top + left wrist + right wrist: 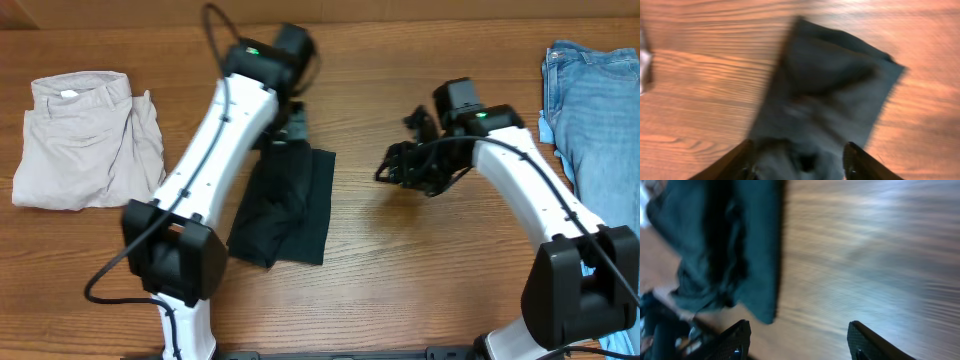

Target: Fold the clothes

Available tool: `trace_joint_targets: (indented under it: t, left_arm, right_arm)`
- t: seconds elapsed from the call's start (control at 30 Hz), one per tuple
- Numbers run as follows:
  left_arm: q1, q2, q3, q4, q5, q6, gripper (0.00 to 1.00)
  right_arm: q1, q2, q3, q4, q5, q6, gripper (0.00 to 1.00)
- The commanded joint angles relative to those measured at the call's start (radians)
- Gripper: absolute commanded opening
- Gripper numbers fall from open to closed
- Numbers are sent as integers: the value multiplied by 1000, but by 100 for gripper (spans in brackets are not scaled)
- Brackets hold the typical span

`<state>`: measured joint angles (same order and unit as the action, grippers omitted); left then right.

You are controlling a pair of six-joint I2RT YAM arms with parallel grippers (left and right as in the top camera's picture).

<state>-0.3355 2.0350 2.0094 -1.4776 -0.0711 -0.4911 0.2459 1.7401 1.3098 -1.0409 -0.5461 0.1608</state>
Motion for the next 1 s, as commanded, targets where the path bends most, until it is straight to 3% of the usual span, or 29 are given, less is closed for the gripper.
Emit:
trace_joint_targets:
  t: [0.0, 0.07, 0.2, 0.37, 0.4, 0.43, 0.47, 0.53, 0.63, 0.7, 0.77, 0.8, 0.83, 0.9, 0.93, 0.97]
  left_arm:
    - [222, -8, 16, -13, 76, 83, 60]
    - [338, -8, 16, -26, 160, 147, 58]
    - [436, -8, 16, -69, 174, 224, 58]
    - [436, -8, 16, -64, 168, 238, 60]
    - [436, -8, 16, -59, 169, 238, 60]
    - [436, -8, 16, -58, 169, 238, 60]
    - [436, -8, 16, -59, 168, 238, 60]
    - [436, -8, 16, -61, 167, 248, 60]
    - [436, -8, 16, -56, 165, 252, 61]
    - [436, -8, 16, -47, 165, 252, 61]
    - [436, -8, 16, -47, 165, 253, 62]
    - [436, -8, 16, -47, 165, 253, 62]
    - [436, -8, 16, -46, 165, 253, 63]
    - [436, -8, 16, -48, 165, 253, 63]
    - [436, -8, 16, -53, 169, 283, 63]
    - [432, -8, 16, -56, 169, 306, 62]
  right_arm:
    - [179, -24, 13, 34, -82, 124, 67]
    - [362, -21, 13, 130, 61, 346, 79]
    - [563, 76, 10, 348, 223, 616, 84]
    - [597, 185, 10, 551, 106, 655, 84]
    - [599, 191, 10, 574, 100, 655, 80]
    - [598, 191, 10, 554, 99, 655, 28]
    - [588, 189, 10, 493, 98, 653, 9]
    - [550, 177, 10, 390, 100, 601, 4]
    - [455, 124, 10, 231, 188, 475, 4]
    - [414, 108, 10, 179, 215, 367, 15]
    - [382, 108, 10, 125, 278, 354, 43]
    - [370, 108, 10, 113, 293, 324, 63]
    - [361, 108, 10, 105, 309, 306, 66]
    - [349, 108, 10, 85, 362, 306, 63]
    - [336, 101, 10, 94, 262, 250, 46]
    - [336, 90, 10, 119, 166, 181, 40]
